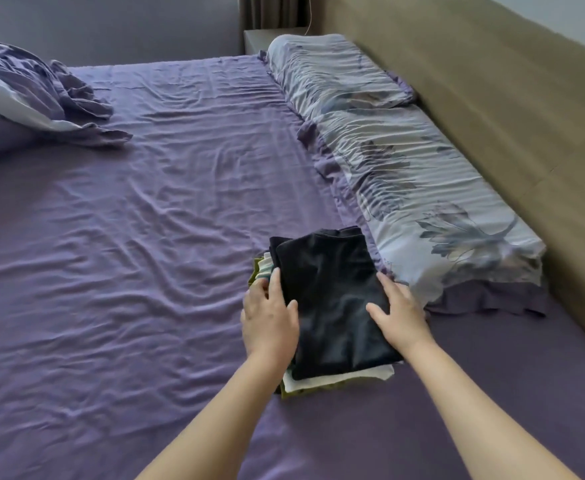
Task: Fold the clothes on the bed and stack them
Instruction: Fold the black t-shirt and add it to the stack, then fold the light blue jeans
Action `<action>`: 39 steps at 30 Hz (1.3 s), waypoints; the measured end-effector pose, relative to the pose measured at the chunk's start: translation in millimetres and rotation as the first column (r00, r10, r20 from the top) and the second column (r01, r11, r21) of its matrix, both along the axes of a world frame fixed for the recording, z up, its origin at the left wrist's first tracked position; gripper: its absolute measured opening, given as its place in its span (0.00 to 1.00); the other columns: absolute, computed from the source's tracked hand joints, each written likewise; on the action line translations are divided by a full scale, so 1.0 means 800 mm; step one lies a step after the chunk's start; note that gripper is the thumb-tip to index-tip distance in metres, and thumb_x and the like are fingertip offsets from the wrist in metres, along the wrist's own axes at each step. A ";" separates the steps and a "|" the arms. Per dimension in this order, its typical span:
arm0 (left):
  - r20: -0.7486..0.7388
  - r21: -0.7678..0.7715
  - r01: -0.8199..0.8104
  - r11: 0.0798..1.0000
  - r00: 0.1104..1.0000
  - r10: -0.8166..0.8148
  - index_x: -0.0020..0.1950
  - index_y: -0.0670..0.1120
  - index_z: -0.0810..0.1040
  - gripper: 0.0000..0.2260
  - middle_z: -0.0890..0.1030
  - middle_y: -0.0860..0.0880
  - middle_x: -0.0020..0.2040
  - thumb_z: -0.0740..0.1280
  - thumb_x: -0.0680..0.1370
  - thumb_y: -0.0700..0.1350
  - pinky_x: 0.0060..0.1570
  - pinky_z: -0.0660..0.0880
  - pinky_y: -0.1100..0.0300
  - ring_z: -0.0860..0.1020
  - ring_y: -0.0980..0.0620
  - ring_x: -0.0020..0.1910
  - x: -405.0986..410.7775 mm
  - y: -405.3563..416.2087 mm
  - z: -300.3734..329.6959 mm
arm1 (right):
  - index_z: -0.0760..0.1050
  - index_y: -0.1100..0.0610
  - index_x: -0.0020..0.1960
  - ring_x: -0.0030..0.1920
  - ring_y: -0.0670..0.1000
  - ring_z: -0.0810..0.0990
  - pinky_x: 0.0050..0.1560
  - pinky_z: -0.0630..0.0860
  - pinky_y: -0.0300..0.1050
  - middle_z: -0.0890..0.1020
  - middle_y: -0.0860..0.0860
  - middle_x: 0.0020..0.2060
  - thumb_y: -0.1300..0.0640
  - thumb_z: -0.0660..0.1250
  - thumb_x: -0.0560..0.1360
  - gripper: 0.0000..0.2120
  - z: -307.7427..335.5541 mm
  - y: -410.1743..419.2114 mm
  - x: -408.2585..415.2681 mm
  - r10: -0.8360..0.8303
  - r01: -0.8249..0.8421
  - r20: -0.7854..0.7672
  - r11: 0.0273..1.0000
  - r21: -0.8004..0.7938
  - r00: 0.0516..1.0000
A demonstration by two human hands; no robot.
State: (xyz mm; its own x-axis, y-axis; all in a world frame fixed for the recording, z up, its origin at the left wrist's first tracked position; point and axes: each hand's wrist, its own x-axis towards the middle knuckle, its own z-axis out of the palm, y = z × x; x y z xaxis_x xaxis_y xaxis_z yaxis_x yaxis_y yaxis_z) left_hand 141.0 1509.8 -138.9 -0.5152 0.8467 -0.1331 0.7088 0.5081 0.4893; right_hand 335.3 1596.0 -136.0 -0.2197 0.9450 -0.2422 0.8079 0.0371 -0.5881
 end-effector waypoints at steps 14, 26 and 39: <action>-0.036 -0.441 0.409 0.799 0.881 -0.472 0.77 0.56 0.37 0.45 0.31 0.51 0.76 0.54 0.70 0.75 0.73 0.39 0.40 0.31 0.48 0.75 -0.020 0.034 -0.050 | 0.37 0.39 0.75 0.76 0.56 0.45 0.71 0.55 0.56 0.41 0.52 0.77 0.30 0.47 0.75 0.35 -0.049 -0.011 -0.009 0.199 -0.130 0.435 0.974 -0.185 0.878; 0.020 -0.410 0.259 0.874 0.961 -0.275 0.73 0.53 0.63 0.27 0.75 0.48 0.66 0.57 0.76 0.63 0.66 0.63 0.49 0.71 0.45 0.66 -0.046 -0.106 0.006 | 0.59 0.48 0.75 0.77 0.49 0.47 0.74 0.46 0.55 0.52 0.49 0.77 0.44 0.54 0.80 0.24 0.012 -0.120 -0.085 0.373 -0.447 0.453 0.892 0.065 0.810; 0.084 -0.537 -0.103 0.837 0.981 0.174 0.66 0.52 0.72 0.20 0.75 0.50 0.65 0.59 0.78 0.60 0.59 0.70 0.56 0.73 0.49 0.65 -0.166 -0.401 0.110 | 0.58 0.53 0.76 0.65 0.46 0.72 0.69 0.62 0.48 0.73 0.46 0.66 0.43 0.62 0.77 0.32 0.101 -0.352 -0.248 0.665 -0.711 0.349 0.704 0.004 0.660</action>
